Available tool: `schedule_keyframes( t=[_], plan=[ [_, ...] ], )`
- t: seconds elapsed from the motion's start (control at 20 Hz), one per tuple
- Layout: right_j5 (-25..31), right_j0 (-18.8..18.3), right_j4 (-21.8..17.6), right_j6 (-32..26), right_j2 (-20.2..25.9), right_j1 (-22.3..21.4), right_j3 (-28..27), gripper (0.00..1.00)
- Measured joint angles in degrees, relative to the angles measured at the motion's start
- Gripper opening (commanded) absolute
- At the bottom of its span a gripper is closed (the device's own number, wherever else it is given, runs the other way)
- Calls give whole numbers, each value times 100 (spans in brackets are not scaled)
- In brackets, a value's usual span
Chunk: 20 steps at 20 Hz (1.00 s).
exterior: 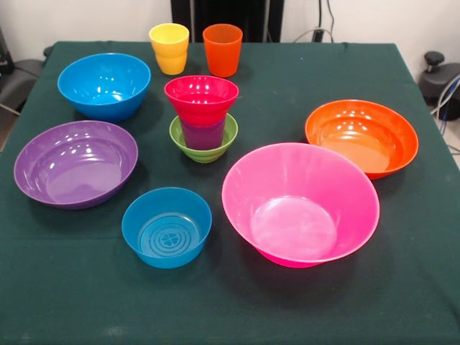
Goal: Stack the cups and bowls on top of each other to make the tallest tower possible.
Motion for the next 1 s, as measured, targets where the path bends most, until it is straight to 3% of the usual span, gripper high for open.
schedule_keyframes(
  t=[0.5,0.75,1.0],
  plan=[
    [0,-27,-263,0,10,-377,441,0],
    [-167,-269,-371,0,170,-567,733,0],
    [-859,-775,-571,0,534,-554,1105,0]
  ],
)
